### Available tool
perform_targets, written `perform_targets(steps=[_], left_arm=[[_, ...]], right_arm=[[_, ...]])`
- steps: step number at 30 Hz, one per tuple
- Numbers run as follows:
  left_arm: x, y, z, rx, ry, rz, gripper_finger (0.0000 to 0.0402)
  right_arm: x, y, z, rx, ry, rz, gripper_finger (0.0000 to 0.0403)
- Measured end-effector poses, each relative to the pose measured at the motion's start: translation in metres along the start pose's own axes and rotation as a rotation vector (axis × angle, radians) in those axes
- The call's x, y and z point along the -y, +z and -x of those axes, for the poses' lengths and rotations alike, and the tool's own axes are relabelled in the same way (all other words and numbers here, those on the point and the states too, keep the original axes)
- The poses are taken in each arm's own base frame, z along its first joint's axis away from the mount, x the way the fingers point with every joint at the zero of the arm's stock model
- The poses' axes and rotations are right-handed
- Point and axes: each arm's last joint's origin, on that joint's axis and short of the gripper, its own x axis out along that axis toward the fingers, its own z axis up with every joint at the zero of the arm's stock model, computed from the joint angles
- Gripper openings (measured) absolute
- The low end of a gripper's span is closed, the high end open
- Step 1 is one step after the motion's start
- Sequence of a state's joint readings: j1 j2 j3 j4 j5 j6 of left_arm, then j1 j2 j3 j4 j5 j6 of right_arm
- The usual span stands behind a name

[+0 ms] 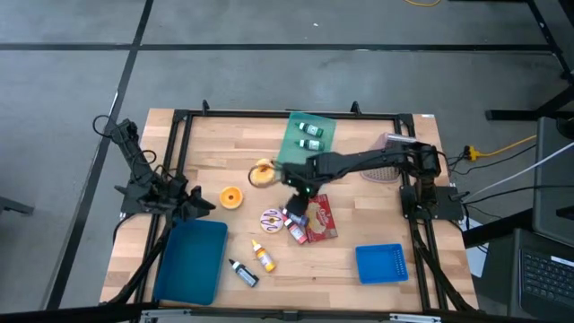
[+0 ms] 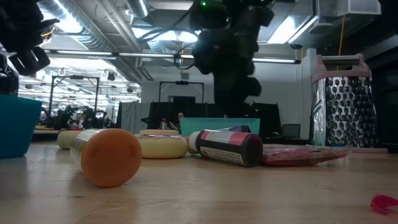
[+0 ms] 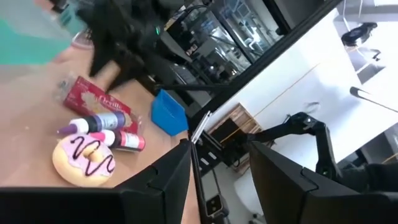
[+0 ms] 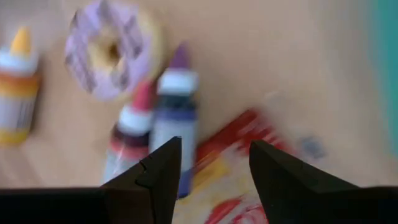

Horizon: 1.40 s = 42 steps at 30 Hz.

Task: Pick & Place Food Item
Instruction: Put the violet food coloring into the green bin

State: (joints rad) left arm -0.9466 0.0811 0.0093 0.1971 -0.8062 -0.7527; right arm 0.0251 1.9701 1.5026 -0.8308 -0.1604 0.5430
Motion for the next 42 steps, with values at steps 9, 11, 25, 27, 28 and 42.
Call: perform_targets(steps=[9, 11, 25, 27, 28, 42], left_arm=[[0.0, 0.0, 0.0, 0.006, 0.001, -0.05, 0.0157], [0.0, 0.0, 0.0, 0.006, 0.001, -0.053, 0.0157], [0.001, 0.001, 0.0, 0.015, 0.001, -0.048, 0.0157], [0.001, 0.001, 0.0, 0.014, 0.002, -0.049, 0.0157], [0.001, 0.001, 0.0, 0.014, 0.001, -0.049, 0.0157], [0.001, 0.001, 0.0, 0.006, -0.002, -0.053, 0.0157]], right_arm=[[-0.012, -0.016, -0.017, -0.007, 0.033, -0.018, 0.0187], [-0.013, -0.019, -0.021, -0.01, 0.045, -0.02, 0.0187], [-0.005, -0.028, -0.05, -0.036, 0.121, -0.058, 0.0167], [-0.004, -0.029, -0.053, -0.035, 0.144, -0.066, 0.0156], [-0.003, -0.029, -0.054, -0.031, 0.148, -0.074, 0.0151], [0.003, -0.007, -0.028, 0.051, 0.179, -0.136, 0.0075]])
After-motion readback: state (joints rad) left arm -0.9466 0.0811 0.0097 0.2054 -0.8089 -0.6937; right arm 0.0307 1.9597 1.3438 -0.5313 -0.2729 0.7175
